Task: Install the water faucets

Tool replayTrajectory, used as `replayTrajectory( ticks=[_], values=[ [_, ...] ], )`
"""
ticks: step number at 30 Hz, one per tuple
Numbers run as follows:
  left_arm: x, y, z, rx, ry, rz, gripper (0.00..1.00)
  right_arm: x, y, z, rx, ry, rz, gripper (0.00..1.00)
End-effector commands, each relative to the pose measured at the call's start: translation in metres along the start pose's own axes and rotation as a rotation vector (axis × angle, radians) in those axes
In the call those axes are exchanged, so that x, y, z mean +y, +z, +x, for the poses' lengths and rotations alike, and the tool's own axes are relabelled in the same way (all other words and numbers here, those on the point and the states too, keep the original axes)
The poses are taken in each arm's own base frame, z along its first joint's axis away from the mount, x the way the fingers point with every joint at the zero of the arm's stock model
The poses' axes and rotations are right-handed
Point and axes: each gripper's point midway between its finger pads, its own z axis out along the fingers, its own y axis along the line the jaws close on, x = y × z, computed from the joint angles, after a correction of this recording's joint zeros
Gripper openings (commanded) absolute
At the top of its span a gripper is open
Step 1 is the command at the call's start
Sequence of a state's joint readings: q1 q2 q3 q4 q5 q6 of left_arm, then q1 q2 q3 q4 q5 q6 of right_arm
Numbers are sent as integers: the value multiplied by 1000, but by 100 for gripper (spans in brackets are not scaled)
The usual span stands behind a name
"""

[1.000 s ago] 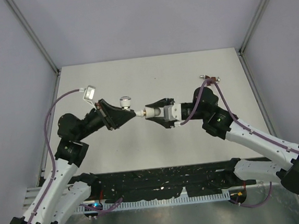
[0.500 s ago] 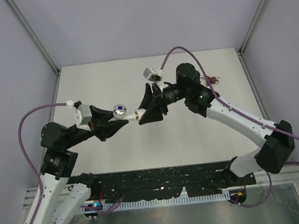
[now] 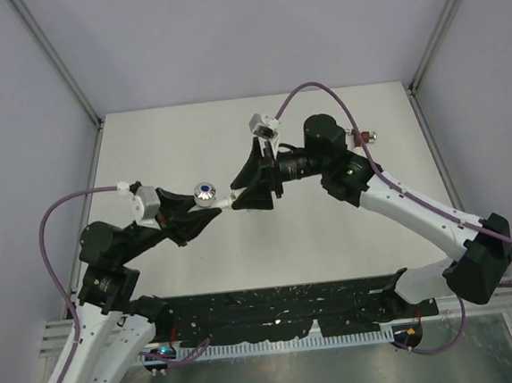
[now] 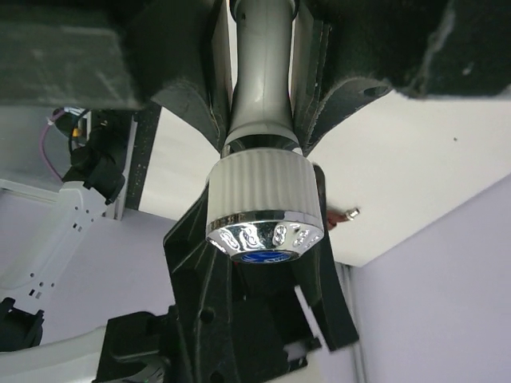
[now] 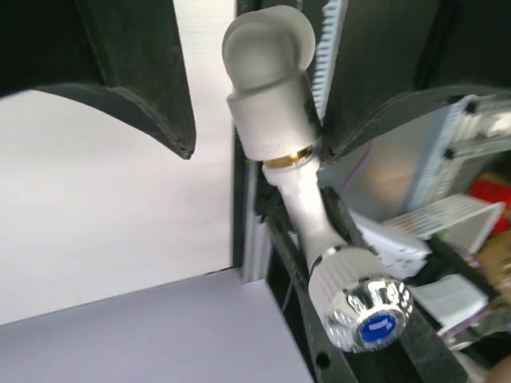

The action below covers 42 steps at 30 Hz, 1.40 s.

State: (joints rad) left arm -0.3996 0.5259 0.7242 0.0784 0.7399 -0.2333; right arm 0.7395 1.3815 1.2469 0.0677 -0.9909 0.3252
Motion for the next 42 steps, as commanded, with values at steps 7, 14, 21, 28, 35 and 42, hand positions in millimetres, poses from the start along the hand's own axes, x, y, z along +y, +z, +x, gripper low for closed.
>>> replayTrajectory(
  ticks=[7, 14, 21, 28, 35, 42],
  values=[
    [10, 14, -2, -83, -443, -82, 0, -19, -70, -45, -169, -717, 472, 79],
    [20, 22, 0, -8, -659, -160, 0, 17, -87, -20, -221, -1127, 395, 88],
    [18, 35, -2, 27, -834, -109, 0, 27, -84, -5, -191, -1252, 331, 88],
    [11, 43, -6, 65, -961, -57, 0, 24, -74, -6, -165, -1326, 334, 87],
    [10, 45, -9, 69, -1005, -40, 0, 13, -56, 5, -59, -1385, 338, 84],
    [2, 44, -13, 78, -1008, 4, 0, 4, -52, 3, -34, -1414, 377, 56]
  ],
)
